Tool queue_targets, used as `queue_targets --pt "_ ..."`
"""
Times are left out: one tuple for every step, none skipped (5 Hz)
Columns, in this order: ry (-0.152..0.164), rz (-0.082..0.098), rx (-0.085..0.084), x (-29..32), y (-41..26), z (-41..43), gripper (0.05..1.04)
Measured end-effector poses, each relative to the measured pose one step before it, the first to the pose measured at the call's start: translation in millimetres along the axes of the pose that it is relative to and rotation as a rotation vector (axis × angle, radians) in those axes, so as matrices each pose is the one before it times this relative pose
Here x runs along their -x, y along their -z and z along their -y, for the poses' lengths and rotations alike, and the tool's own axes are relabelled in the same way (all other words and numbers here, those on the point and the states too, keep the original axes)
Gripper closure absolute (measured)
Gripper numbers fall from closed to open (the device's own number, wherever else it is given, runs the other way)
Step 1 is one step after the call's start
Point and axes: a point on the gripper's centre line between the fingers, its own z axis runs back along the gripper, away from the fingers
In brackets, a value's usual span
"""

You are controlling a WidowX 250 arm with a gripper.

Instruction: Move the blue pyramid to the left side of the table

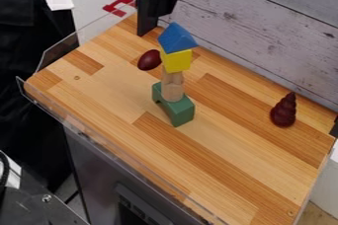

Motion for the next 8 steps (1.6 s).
queue_targets --pt "0.0135 0.0089 -0.0032 0.05 -4.14 3.80 0.085" --pt "0.0212 -0.0007 0.0058 -0.65 0.48 8.37 0.085" --pt "0.0088 0.0098 0.0082 -3.35 -0.14 5.29 0.085" --pt "-0.0008 -0.0130 0.0082 -3.34 6.83 0.57 0.085" --pt "-0.0106 0.0000 0.0000 -0.31 0.40 -0.06 0.085" --pt "-0.0034 -0.0089 0.0031 -0.48 2.93 -0.69 0.085" --pt "-0.0158 0.0024 0.0008 0.37 -0.11 -2.24 0.085" --pt "0.0047 -0.0035 0.0140 -3.44 3.04 1.19 0.085"
